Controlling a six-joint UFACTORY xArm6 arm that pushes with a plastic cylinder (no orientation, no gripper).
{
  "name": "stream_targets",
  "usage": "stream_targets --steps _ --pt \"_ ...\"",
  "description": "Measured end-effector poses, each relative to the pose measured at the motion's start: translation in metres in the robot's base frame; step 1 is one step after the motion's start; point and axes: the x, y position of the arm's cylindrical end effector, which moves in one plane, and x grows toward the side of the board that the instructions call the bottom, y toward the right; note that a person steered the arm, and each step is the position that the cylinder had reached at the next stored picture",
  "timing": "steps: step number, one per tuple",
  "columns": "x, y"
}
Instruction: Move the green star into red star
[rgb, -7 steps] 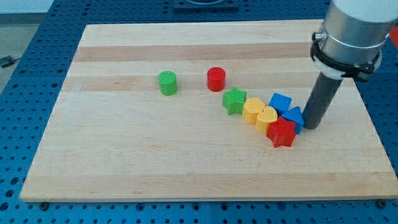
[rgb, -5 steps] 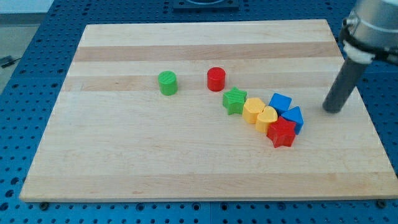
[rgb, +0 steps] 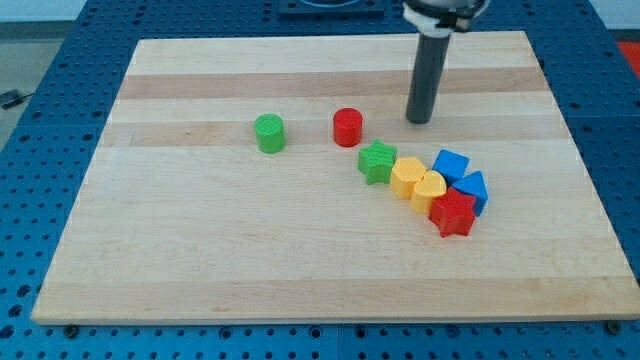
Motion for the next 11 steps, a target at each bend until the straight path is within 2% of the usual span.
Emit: stream_targets --steps 3,6,8,11 --pt "0.008 -0.043" --pt "0.008 -0.046" --pt "0.037 -0.059" --pt "0.058 -0.059"
